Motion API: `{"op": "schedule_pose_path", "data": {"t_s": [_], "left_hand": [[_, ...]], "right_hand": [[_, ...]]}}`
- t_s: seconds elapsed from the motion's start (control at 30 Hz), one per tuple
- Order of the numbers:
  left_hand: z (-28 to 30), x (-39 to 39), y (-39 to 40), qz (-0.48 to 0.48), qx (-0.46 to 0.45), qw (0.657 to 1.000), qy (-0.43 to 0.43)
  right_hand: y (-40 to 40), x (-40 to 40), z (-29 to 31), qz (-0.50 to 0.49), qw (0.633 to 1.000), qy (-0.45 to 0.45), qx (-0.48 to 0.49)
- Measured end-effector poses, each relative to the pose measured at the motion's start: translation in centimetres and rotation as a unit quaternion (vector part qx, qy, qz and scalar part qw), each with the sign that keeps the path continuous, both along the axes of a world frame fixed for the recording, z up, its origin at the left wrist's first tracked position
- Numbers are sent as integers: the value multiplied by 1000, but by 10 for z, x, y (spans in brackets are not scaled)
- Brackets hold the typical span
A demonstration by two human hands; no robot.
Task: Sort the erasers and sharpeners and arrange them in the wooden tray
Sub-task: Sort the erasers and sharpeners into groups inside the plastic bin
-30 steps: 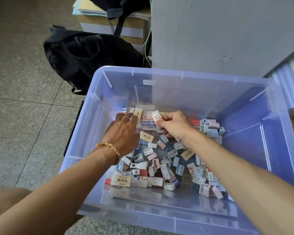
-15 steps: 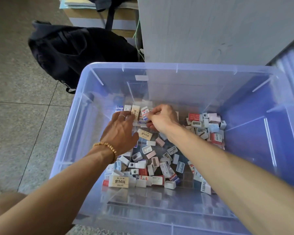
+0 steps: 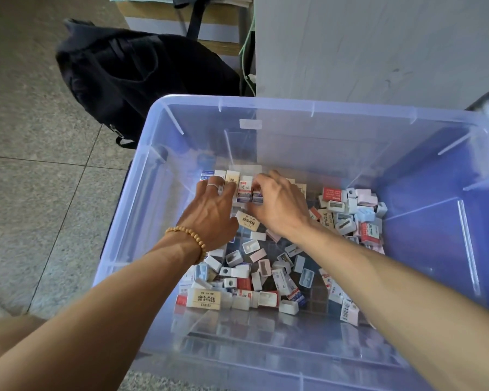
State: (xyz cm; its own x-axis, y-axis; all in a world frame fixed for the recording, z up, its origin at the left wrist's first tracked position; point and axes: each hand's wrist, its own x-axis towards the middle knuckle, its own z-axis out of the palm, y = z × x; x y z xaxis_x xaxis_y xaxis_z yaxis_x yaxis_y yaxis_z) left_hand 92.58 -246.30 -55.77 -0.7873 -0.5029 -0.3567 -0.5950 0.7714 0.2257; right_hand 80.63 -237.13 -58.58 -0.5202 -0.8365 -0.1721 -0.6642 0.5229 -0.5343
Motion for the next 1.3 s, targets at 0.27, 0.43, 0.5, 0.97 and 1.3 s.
{"op": "schedule_pose_path", "data": {"t_s": [0.27, 0.43, 0.5, 0.97, 1.3], "left_hand": [[3, -7, -5, -8, -16, 1000, -18], [12, -3, 9, -57, -62, 996, 11], [16, -3, 26, -126, -19, 990, 52], [-9, 8, 63, -412, 98, 892, -156], [-6, 13, 59, -395, 132, 890, -187]], "right_hand": [[-2, -7, 7, 20, 1000, 4, -10], [23, -15, 30, 24, 1000, -7, -10], [46, -20, 35, 48, 997, -27, 51], [106, 8, 20, 129, 930, -228, 259], [110, 21, 4, 111, 921, -159, 337]]}}
